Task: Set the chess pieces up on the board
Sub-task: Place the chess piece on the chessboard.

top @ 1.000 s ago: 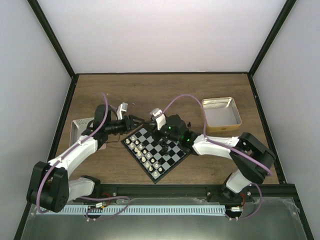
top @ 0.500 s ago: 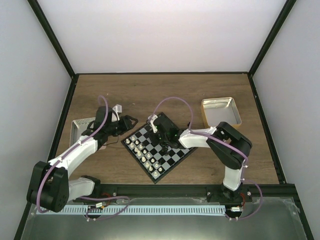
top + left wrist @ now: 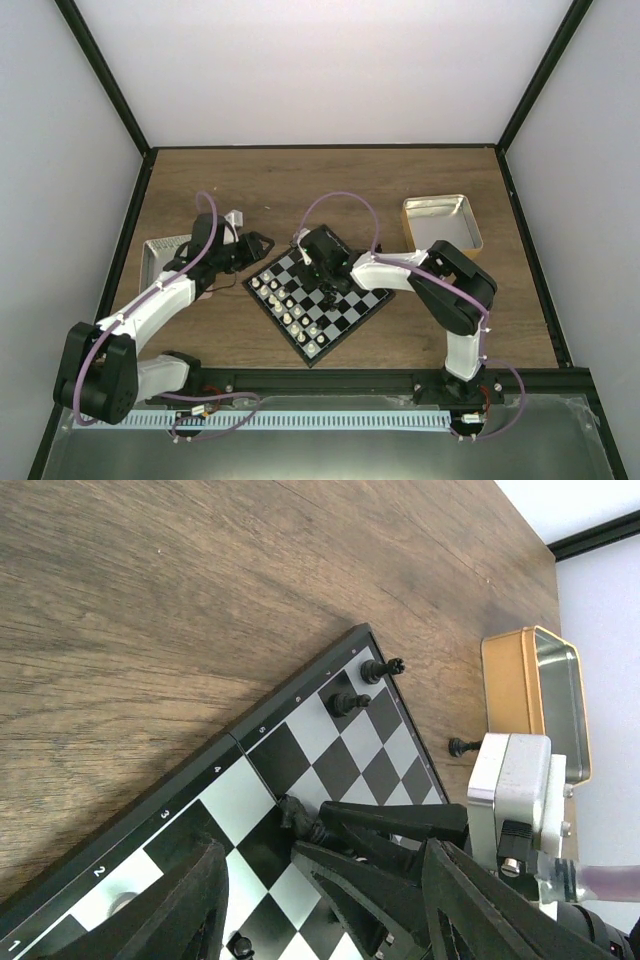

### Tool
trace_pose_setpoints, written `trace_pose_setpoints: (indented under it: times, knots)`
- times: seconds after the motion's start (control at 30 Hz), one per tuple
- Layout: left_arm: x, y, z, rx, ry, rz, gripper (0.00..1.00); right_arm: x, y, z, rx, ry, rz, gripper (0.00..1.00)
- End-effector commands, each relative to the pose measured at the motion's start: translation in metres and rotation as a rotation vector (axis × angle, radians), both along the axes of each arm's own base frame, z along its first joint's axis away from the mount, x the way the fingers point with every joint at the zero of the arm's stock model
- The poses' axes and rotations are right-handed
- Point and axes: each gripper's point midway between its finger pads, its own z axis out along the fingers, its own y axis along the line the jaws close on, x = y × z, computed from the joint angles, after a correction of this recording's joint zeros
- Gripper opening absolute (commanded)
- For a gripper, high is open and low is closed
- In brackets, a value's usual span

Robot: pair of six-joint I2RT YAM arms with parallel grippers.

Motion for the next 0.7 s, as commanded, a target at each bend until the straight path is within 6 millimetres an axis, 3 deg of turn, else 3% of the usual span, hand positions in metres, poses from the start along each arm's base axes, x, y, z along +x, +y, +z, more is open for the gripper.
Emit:
trace_pose_setpoints:
  times: [0.0, 0.23, 0.4, 0.53, 0.67]
  knots:
    - [0.002, 0.000, 0.003, 0.011, -0.019, -0.007, 0.56, 0.000, -0.004, -0.001, -0.048, 0.008, 0.009, 0.29]
    - [0.001, -0.001, 0.007, 0.002, -0.026, -0.015, 0.60, 0.000, 0.000, -0.005, -0.078, -0.008, 0.044, 0.18]
    - [-0.003, -0.004, 0.009, -0.013, -0.025, -0.032, 0.62, 0.005, 0.000, 0.006, -0.054, -0.060, 0.037, 0.10]
    - [-0.007, -0.012, 0.015, -0.058, -0.027, -0.077, 0.64, 0.012, 0.005, 0.035, 0.030, -0.146, 0.024, 0.09]
    - [-0.014, -0.025, 0.026, -0.149, -0.020, -0.124, 0.65, 0.007, 0.010, 0.085, 0.196, -0.245, 0.043, 0.10]
